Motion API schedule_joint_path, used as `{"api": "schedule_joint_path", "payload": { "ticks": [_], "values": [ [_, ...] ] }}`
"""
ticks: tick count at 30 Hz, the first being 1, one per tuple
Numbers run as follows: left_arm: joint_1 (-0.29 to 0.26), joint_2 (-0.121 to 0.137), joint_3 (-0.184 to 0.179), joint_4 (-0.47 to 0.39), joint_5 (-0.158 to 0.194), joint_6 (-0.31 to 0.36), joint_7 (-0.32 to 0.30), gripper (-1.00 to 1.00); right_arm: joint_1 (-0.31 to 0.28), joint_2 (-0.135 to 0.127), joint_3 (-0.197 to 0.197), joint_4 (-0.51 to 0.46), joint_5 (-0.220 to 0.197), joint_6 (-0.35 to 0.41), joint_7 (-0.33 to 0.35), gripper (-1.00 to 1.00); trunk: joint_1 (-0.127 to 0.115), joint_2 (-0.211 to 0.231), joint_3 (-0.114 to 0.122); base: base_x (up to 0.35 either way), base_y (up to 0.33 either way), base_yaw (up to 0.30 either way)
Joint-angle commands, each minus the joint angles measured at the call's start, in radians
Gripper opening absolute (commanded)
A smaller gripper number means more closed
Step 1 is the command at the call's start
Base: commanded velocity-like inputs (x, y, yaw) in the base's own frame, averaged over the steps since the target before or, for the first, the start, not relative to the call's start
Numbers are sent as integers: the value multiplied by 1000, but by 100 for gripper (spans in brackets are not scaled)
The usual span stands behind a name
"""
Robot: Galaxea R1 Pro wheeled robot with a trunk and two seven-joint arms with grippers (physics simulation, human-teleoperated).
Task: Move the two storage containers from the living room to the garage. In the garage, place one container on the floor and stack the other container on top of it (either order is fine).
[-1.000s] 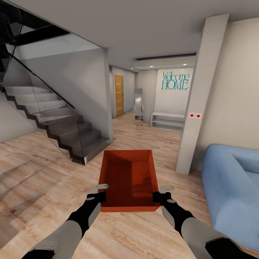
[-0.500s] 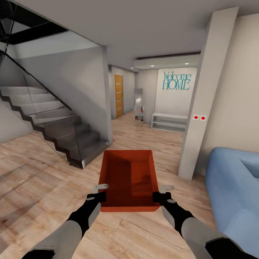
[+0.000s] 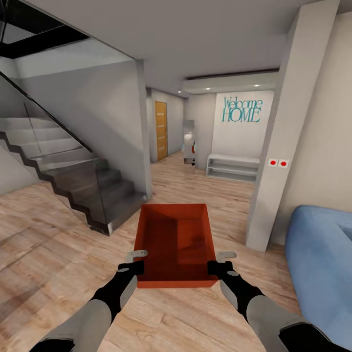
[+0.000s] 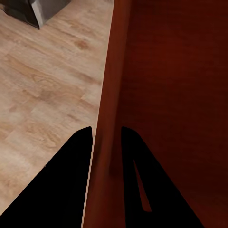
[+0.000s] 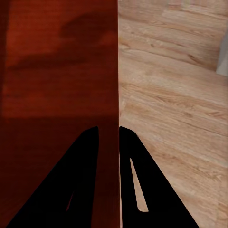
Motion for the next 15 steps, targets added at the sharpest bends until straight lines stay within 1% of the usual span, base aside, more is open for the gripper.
{"api": "schedule_joint_path", "payload": {
  "ticks": [1, 15],
  "values": [
    [0, 36, 17, -6, -19, 5, 41, -100, 0, -1, -17, 4, -11, -5, -9, -100, 1, -1, 0, 322, 0, 0],
    [0, 37, 17, -6, -19, 5, 41, -100, 0, -1, -17, 4, -11, -5, -9, -100, 1, -1, 0, 322, 0, 0]
  ]
}}
